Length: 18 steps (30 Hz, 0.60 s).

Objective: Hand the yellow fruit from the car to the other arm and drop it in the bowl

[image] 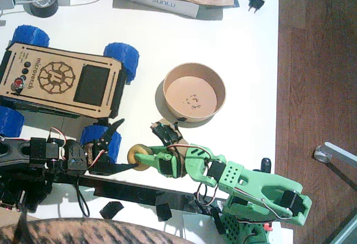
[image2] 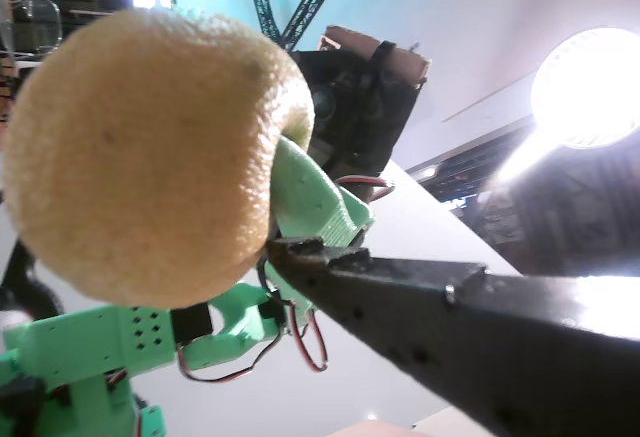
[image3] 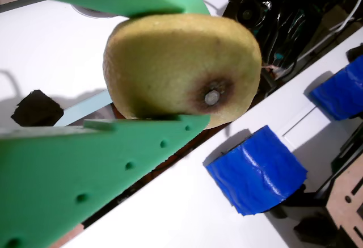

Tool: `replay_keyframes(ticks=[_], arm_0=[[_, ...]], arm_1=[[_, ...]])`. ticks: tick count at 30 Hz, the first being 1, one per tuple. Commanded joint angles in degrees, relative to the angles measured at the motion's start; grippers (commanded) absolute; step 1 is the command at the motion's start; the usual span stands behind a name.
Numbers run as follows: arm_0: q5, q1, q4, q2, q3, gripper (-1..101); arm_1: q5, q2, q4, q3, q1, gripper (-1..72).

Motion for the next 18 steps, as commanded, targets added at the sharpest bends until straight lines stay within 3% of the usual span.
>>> replay_keyframes(ticks=[1,12,18], arm_0=[[0.1,-0.3,4.7,1.8,-0.5,63],[0.4,-16.3,29.6,9.8,-0.6,62],[6.0,-25.6,35.6,6.9,-0.6,61]], arm_1=[[1.1,2.9,0.0,-2.0,2.3,0.2],[9.1,8.4,4.8,-2.0,19.3,0.1],[19.4,6.0,6.4,-7.2,27.5,0.1]])
